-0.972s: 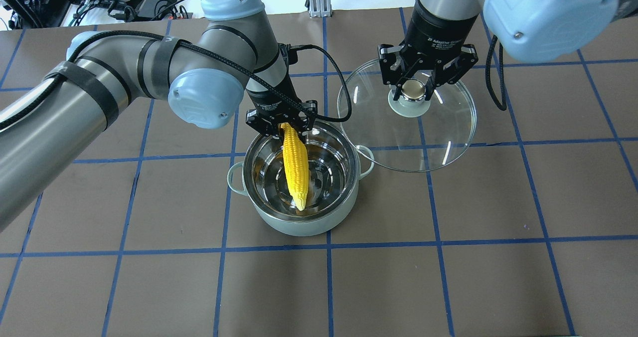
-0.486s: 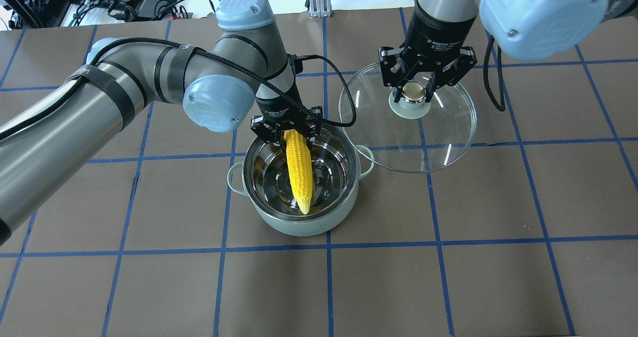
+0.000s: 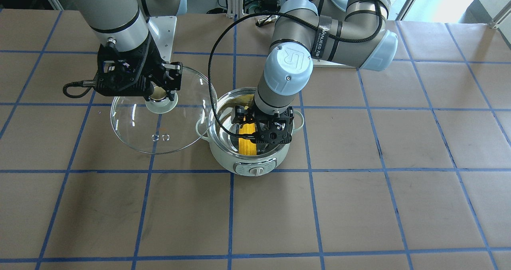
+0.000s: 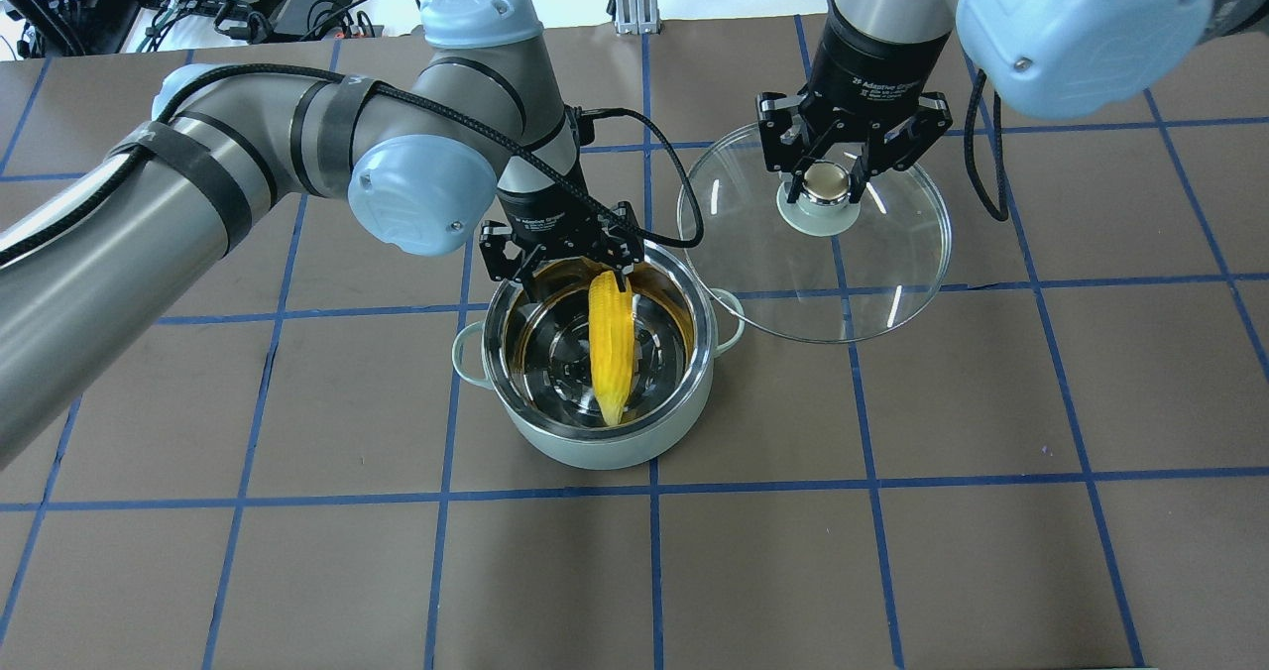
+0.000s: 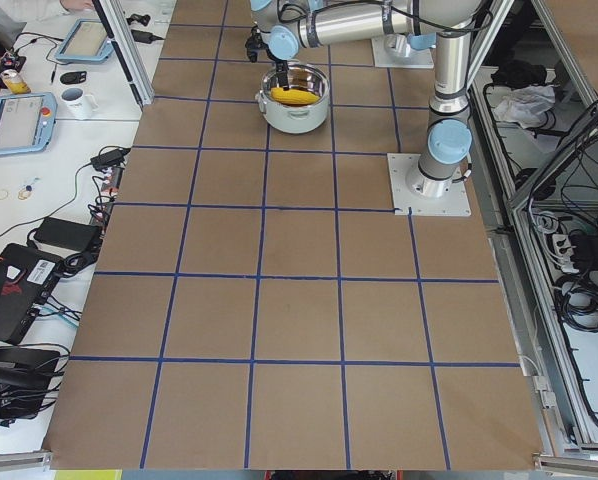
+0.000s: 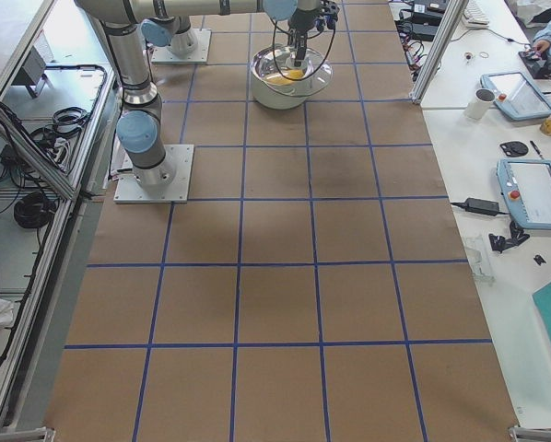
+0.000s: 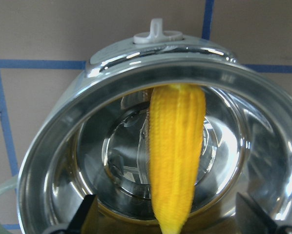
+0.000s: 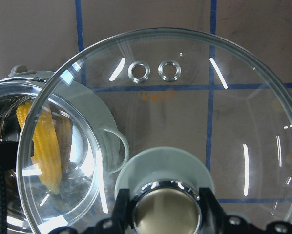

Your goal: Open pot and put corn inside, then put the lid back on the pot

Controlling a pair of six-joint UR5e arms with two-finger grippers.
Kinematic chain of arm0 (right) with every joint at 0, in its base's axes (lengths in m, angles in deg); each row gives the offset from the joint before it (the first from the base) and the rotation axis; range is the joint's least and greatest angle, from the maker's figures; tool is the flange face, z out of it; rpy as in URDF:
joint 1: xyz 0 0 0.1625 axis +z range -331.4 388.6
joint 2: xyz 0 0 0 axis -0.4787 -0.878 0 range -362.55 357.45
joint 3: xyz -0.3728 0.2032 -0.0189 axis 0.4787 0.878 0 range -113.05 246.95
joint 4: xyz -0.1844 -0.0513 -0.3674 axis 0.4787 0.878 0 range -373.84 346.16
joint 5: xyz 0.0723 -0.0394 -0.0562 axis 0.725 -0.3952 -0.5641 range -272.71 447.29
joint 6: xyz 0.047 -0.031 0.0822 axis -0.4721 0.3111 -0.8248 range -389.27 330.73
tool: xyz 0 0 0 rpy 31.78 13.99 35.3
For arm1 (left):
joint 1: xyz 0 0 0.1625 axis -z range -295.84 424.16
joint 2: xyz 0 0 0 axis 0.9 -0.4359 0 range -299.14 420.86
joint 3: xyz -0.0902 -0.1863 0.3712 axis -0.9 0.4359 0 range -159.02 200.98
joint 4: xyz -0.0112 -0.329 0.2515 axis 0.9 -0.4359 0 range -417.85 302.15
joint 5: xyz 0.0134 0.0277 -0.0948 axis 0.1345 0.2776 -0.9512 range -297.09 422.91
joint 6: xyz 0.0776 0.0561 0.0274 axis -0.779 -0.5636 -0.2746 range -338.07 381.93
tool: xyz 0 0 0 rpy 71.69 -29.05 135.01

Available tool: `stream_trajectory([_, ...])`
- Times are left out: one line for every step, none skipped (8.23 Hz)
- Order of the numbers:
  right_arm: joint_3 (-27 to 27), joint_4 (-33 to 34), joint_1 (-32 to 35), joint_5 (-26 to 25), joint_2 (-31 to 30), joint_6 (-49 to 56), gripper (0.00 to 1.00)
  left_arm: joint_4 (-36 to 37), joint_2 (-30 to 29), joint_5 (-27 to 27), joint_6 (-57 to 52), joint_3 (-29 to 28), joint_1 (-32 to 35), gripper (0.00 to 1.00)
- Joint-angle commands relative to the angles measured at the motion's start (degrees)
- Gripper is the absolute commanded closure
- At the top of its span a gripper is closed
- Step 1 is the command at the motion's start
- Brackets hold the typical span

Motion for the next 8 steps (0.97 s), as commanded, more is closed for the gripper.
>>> stream_trajectory([-0.26,-0.05,0.39,0.36,-0.15,-4.42,1.00,-1.84,1.01,7.43,-3.33,-4.41,-1.03,0.00])
stream_trajectory([-0.35,0.30,0.57,0.54,-0.06,-5.15,1.00,-2.01,1.28,8.23,-8.92,-6.69,-2.07,0.00])
stream_trajectory([-0.61,0.91,0.92,0.54,0.38,-7.50,1.00,-2.80,1.71,8.06,-11.93,-9.24,-5.39,0.00])
stream_trajectory([-0.61,1.88,1.88,0.54,1.16,-8.92,1.00,-2.98,1.80,8.06,-12.22,-10.83,-9.77,0.00])
stream_trajectory([-0.61,2.15,3.80,0.45,2.13,-11.46,1.00,-3.33,2.33,8.15,-12.92,-11.37,-13.21,0.00])
stream_trajectory([-0.61,5.45,7.22,0.54,2.75,-15.83,1.00,-3.42,3.55,8.32,-16.50,-11.38,-15.25,0.00])
stream_trajectory([-0.61,6.18,10.12,0.63,3.62,-17.70,1.00,-4.12,5.13,8.32,-19.66,-11.46,-15.96,0.00])
stream_trajectory([-0.53,7.32,12.24,0.89,4.59,-19.03,1.00,-4.39,7.32,8.58,-19.87,-11.38,-15.97,0.00])
